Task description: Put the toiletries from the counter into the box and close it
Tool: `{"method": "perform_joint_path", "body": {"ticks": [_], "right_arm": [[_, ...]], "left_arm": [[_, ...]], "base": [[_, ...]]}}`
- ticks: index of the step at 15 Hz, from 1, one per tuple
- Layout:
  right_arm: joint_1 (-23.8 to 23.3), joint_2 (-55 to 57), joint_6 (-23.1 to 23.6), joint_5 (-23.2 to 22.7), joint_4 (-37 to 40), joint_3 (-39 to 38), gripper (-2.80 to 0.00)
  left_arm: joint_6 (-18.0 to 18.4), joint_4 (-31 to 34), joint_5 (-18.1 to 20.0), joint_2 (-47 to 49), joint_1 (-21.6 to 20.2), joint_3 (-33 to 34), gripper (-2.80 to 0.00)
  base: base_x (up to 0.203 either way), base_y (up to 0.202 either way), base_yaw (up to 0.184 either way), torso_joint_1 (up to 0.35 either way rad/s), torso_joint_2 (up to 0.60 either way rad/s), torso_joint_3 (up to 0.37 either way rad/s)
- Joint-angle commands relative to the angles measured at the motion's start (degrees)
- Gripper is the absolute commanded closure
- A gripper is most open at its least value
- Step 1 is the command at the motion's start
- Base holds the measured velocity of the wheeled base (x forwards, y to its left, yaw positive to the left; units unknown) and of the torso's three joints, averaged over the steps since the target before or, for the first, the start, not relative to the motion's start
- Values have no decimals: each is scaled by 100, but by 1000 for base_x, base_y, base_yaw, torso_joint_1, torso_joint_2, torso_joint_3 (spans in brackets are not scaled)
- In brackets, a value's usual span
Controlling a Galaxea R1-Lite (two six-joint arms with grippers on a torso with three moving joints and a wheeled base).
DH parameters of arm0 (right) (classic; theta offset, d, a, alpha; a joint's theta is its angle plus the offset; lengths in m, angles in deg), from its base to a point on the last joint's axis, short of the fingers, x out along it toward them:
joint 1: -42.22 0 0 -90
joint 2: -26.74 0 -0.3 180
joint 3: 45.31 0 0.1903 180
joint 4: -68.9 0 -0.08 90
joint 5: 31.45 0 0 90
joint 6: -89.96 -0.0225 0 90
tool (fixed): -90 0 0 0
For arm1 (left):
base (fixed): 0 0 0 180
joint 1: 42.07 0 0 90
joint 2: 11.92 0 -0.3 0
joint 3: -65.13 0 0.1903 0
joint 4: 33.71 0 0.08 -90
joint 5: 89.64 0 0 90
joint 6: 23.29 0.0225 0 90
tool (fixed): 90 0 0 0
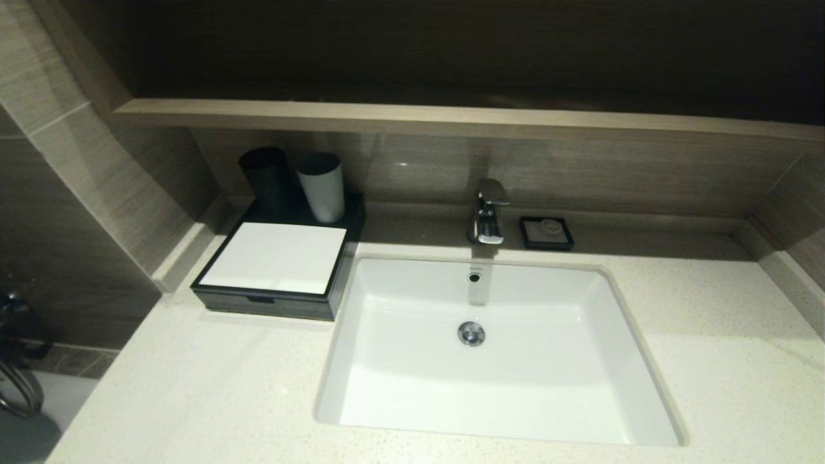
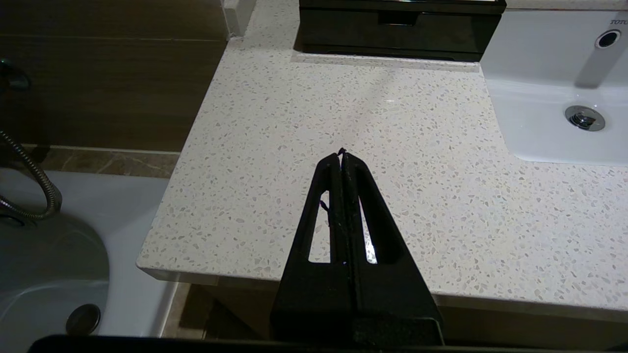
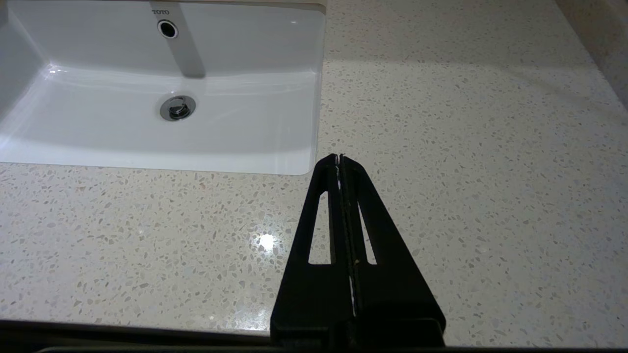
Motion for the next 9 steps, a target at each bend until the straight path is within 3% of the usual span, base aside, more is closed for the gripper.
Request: {"method": "perform_joint_path", "body": {"ticks": [1,9], "right_arm": [[1,5,1,2,1,-1,0],[1,-4,1,2,1,-1,0]], "left_arm": [[6,0,-1,-1,-1,1,0],[7,0,-1,-1,-1,1,0]], "base": [[0,0,0,0,0,0],[0,0,0,0,0,0]]}}
